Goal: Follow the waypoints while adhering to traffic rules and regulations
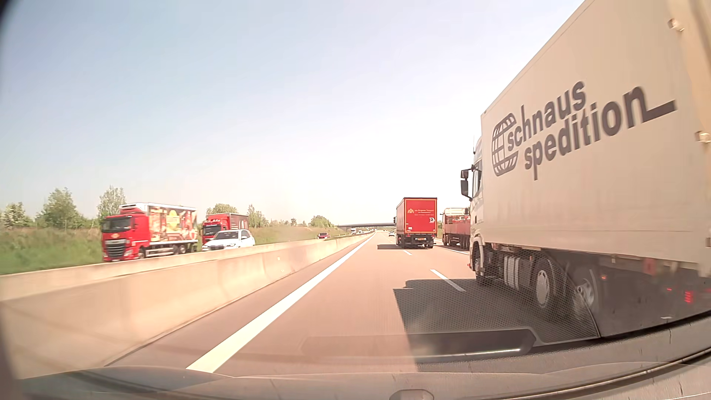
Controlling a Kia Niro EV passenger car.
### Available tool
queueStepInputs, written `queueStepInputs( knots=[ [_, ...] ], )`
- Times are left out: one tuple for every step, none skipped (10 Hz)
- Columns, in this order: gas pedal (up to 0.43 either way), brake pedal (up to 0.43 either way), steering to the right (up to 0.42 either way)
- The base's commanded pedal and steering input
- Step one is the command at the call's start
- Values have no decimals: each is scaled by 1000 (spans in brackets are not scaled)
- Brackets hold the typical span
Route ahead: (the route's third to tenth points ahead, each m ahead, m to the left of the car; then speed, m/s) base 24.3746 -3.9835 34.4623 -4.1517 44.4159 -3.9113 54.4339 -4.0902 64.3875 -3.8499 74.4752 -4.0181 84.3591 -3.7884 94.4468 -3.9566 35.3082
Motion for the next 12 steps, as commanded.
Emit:
queueStepInputs(
  knots=[
    [169,0,-3],
    [157,0,-2],
    [157,0,-2],
    [157,0,-1],
    [157,0,-1],
    [157,0,-1],
    [157,0,-1],
    [150,0,-1],
    [150,0,-1],
    [138,0,-1],
    [138,0,-1],
    [130,0,-2]
  ],
)
